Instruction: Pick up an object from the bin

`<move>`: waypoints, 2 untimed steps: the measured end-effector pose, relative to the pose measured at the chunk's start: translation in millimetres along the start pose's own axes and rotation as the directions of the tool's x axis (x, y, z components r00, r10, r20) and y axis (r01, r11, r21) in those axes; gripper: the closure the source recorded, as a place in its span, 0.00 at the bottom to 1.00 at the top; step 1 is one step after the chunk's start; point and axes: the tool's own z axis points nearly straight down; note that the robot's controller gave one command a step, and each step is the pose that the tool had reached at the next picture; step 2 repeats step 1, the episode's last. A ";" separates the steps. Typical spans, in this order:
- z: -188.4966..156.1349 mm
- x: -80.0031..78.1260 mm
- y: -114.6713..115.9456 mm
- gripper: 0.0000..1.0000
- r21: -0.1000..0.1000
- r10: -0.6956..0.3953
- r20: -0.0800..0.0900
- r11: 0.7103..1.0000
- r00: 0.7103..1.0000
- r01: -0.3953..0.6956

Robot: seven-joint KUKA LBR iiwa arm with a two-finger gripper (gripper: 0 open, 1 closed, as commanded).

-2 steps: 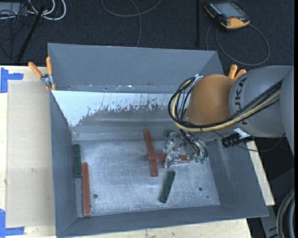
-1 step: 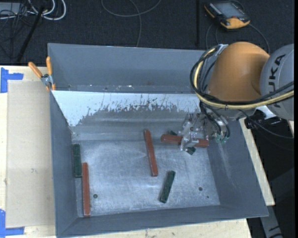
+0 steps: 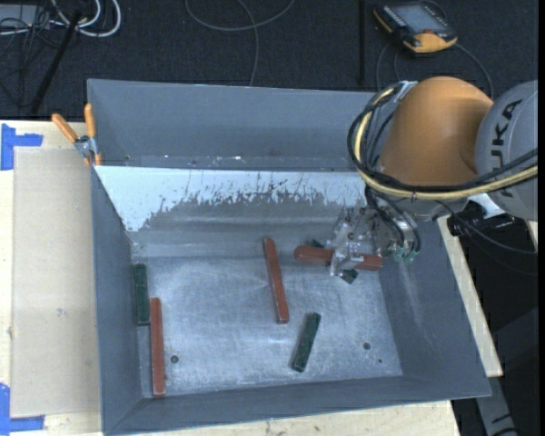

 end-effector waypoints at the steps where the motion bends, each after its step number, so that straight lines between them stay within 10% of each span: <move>1: -98.7 33.6 -47.0 1.00 0.000 -0.139 0.000 0.990 0.990 0.139; 2: -98.7 33.6 -47.0 1.00 0.000 -0.139 0.000 0.990 0.990 0.139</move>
Offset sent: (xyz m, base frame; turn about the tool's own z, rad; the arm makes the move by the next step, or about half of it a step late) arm 0.0000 0.0000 0.0000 0.0000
